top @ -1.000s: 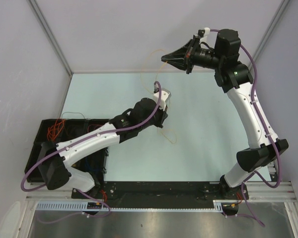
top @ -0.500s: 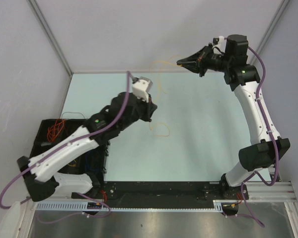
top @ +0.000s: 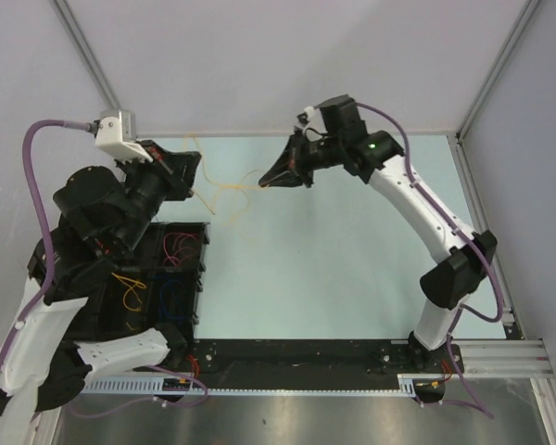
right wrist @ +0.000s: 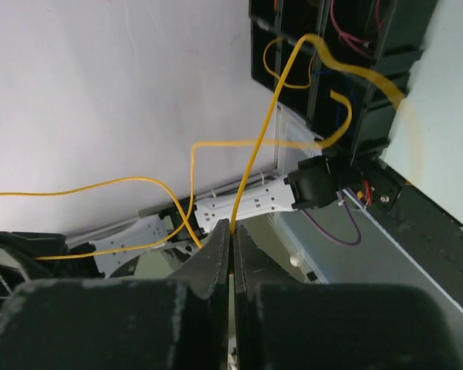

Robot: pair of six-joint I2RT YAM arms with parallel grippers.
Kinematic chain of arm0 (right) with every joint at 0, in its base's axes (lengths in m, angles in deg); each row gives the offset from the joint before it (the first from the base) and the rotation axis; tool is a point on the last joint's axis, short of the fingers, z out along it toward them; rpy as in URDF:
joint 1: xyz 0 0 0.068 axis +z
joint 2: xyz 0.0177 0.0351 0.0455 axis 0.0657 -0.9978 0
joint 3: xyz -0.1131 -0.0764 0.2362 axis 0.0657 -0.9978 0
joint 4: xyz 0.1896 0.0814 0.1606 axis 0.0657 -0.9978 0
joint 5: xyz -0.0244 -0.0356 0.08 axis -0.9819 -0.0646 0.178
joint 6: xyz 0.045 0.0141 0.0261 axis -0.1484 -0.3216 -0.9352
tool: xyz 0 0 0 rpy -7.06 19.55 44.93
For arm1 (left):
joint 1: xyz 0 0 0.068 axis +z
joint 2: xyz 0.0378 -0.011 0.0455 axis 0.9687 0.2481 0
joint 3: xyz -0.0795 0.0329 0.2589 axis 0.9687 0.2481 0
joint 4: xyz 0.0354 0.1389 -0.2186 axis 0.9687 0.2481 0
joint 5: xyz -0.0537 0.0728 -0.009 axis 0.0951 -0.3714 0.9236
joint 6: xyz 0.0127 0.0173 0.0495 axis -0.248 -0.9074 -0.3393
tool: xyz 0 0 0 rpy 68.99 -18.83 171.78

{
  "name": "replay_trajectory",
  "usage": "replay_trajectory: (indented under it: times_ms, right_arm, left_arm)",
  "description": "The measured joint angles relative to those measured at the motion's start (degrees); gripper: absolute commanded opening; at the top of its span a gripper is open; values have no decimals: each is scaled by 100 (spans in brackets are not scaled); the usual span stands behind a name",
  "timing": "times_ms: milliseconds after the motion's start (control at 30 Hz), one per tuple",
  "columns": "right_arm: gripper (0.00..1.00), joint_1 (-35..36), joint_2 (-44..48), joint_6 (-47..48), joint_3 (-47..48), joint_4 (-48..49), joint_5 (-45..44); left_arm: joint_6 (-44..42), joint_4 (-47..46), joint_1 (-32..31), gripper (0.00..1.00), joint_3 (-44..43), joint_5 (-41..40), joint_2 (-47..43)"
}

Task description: Untangle the cables

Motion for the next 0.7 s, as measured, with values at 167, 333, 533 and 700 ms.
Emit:
replay_trajectory:
  times_ms: [167, 333, 533, 700]
  right_arm:
    - [0, 492, -560, -63, 254, 402, 264]
    - [0, 800, -1091, -304, 756, 1143, 616]
    - [0, 1388, -1976, -702, 1672, 1976, 1104]
    - [0, 1731, -2507, -1036, 2028, 2306, 1342]
  left_arm:
    - [201, 608, 15, 0, -11, -584, -254]
    - [409, 977, 20, 0, 118, -999, -579]
    - [610, 1504, 22, 0, 0, -1569, -846]
    - [837, 2046, 22, 0, -216, -1917, -815]
